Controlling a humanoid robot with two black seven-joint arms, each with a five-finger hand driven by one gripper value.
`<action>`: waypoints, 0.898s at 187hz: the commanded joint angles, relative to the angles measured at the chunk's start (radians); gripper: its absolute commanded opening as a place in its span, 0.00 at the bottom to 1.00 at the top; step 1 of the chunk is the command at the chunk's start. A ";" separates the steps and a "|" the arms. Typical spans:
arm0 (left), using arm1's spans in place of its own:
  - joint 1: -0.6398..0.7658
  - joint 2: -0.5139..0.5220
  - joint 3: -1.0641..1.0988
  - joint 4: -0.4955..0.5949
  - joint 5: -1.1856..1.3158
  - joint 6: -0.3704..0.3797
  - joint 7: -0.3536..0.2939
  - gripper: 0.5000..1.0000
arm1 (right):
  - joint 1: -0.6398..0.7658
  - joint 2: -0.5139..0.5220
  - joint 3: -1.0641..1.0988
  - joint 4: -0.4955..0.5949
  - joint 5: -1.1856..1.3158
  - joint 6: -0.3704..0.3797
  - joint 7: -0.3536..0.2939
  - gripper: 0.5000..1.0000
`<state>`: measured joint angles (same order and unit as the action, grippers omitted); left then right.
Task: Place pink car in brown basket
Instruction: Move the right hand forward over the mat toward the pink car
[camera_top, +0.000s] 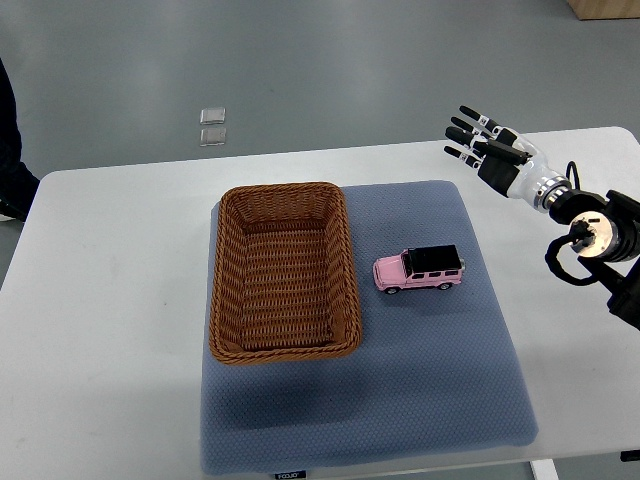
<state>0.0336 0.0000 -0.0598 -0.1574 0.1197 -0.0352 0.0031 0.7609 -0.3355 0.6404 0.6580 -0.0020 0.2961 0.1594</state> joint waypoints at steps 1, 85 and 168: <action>0.000 0.000 0.000 -0.001 0.000 -0.002 0.000 1.00 | 0.002 0.001 -0.002 0.000 -0.006 0.001 -0.001 0.85; -0.007 0.000 0.000 0.001 0.000 0.011 -0.002 1.00 | 0.003 0.007 0.004 0.009 -0.038 0.003 0.000 0.85; -0.006 0.000 0.000 0.001 0.000 0.011 -0.002 1.00 | 0.003 0.000 -0.001 0.054 -0.297 0.005 0.114 0.84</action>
<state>0.0275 0.0000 -0.0611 -0.1565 0.1197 -0.0244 0.0015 0.7652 -0.3298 0.6437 0.6910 -0.2180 0.3008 0.2517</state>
